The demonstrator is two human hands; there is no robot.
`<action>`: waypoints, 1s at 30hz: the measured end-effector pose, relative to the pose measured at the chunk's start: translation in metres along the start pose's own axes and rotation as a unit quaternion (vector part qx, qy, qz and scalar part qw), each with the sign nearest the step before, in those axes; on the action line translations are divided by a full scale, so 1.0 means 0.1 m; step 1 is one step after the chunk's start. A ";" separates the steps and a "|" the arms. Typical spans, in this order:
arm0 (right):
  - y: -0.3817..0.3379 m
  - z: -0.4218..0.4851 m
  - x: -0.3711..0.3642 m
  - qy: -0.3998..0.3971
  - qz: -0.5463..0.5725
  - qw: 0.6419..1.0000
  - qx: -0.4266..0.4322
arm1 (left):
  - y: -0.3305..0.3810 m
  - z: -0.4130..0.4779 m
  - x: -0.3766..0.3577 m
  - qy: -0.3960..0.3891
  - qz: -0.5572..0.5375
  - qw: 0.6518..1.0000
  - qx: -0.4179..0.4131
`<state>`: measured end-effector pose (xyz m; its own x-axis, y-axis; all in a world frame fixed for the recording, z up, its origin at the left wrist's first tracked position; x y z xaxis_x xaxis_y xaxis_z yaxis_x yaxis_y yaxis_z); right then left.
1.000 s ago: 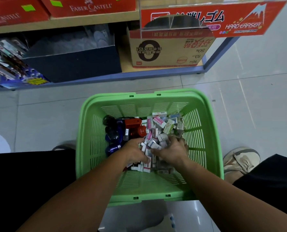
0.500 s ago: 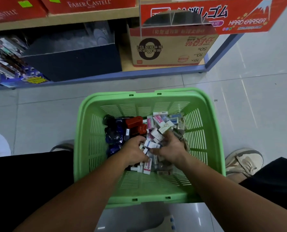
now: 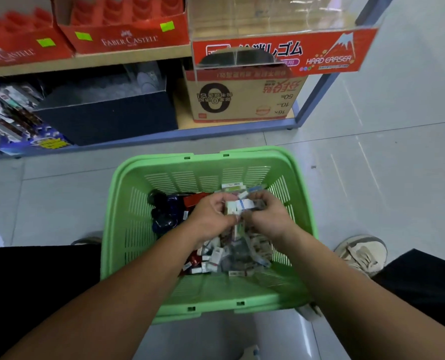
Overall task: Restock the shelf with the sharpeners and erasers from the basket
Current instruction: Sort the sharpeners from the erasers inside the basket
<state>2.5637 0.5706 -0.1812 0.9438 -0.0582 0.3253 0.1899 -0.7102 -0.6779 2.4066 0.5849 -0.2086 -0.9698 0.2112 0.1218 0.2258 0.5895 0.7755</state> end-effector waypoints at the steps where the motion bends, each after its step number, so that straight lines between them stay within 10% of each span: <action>1: -0.03 0.00 0.04 0.013 0.000 1.000 0.016 | 0.04 0.02 -0.04 -0.007 -0.003 1.000 -0.003; 10: -0.33 -0.19 0.21 0.086 -0.271 0.938 0.200 | 0.32 0.07 -0.17 -0.220 -0.004 0.970 0.103; 18: -0.24 -0.28 0.21 0.174 -0.318 0.877 0.316 | 0.25 0.08 -0.03 -0.098 0.143 0.983 -0.051; 24: 0.11 -0.18 -0.02 -0.039 -0.435 0.894 0.103 | -0.28 0.06 0.36 -0.031 0.289 0.956 0.041; 30: 0.44 -0.12 -0.04 -0.087 -0.515 0.844 0.120 | -0.36 0.02 0.32 -0.049 0.389 0.920 0.017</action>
<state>2.5651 0.5313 -0.2049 0.2652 0.6232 0.7357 0.9640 -0.1571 -0.2145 2.3674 0.5720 -0.2341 -0.5017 0.6478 0.5733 0.8518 0.2544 0.4580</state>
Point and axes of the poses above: each hand's wrist, its own z-axis towards the middle knuckle, its own x-axis out of the back of the hand, y = z × x, the point moved 2 cm from there along z, towards the middle knuckle, and after that the axes turned 9 degrees about y, right-handed, at the moved point
